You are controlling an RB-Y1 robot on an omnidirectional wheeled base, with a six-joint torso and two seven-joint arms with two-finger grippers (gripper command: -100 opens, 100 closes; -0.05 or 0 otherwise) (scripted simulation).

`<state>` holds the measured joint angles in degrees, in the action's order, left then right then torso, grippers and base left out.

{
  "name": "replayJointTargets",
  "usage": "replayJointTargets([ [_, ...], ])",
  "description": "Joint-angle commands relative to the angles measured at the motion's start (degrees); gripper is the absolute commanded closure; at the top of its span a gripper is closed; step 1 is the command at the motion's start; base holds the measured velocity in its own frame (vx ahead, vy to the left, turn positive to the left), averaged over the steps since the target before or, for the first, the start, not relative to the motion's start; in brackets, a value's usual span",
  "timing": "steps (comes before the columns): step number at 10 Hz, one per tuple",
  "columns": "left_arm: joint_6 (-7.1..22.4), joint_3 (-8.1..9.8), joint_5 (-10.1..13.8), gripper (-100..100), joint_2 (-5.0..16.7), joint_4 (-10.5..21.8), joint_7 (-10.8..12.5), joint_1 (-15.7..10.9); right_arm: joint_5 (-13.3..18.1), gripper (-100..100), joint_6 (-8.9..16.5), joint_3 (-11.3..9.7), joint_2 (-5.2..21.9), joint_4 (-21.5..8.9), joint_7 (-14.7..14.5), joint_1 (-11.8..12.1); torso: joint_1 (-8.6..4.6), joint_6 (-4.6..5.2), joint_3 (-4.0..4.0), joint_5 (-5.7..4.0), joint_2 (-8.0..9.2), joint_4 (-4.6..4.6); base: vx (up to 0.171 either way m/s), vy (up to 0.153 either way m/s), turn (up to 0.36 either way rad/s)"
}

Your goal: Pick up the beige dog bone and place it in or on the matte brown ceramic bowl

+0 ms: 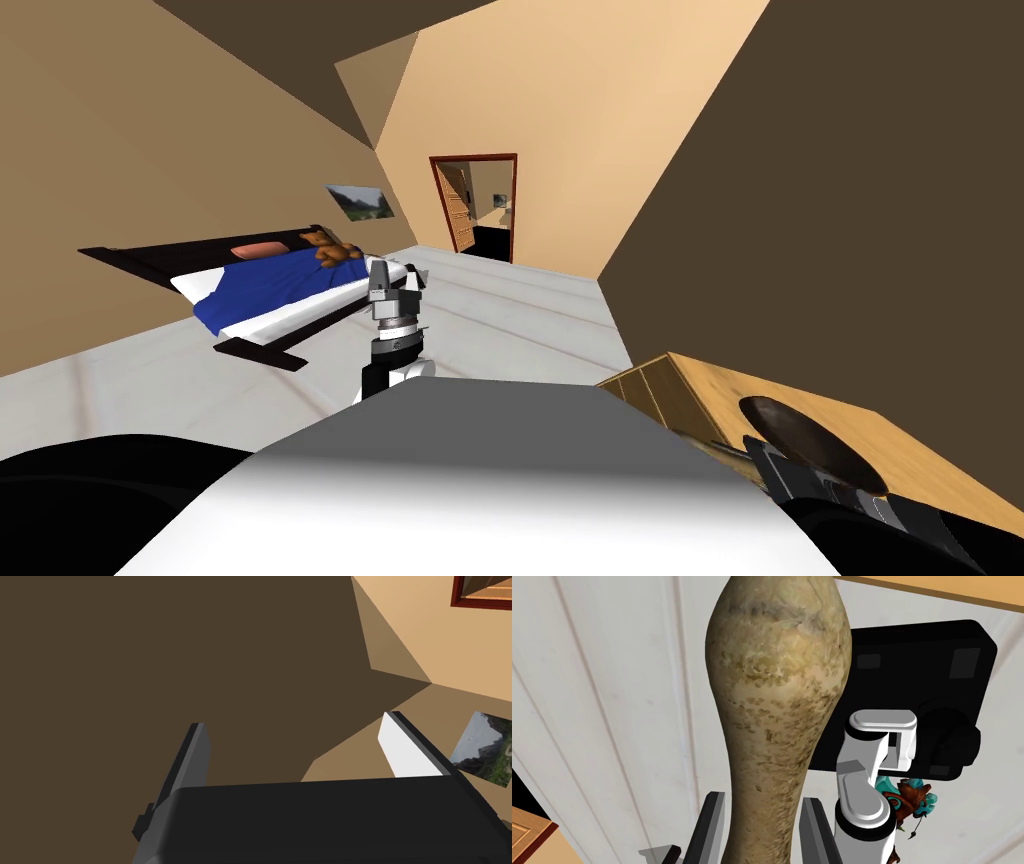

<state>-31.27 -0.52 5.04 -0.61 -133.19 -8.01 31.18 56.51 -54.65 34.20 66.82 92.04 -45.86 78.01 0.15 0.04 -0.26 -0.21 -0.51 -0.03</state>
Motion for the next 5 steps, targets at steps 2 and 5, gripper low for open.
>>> replayJointTargets([
  [2, 0.00, 0.00, 0.00, 0, 0.00, 0.00, 0.00, 0.00, -1.38, 100, 0.56, 2.48, 0.85, -1.23, 1.15, -1.25, -0.27, 0.00, 0.06, -0.05, 0.09, 0.04, -0.014, -0.051, 0.012],
  [5, 0.00, 0.01, 0.00, 0, 0.01, 0.00, 0.00, 0.00, -1.65, 100, 1.52, 5.42, 1.46, -3.32, 2.14, -2.62, -0.71, 0.07, 0.21, -0.09, 0.31, 0.12, -0.031, -0.124, -0.026],
])
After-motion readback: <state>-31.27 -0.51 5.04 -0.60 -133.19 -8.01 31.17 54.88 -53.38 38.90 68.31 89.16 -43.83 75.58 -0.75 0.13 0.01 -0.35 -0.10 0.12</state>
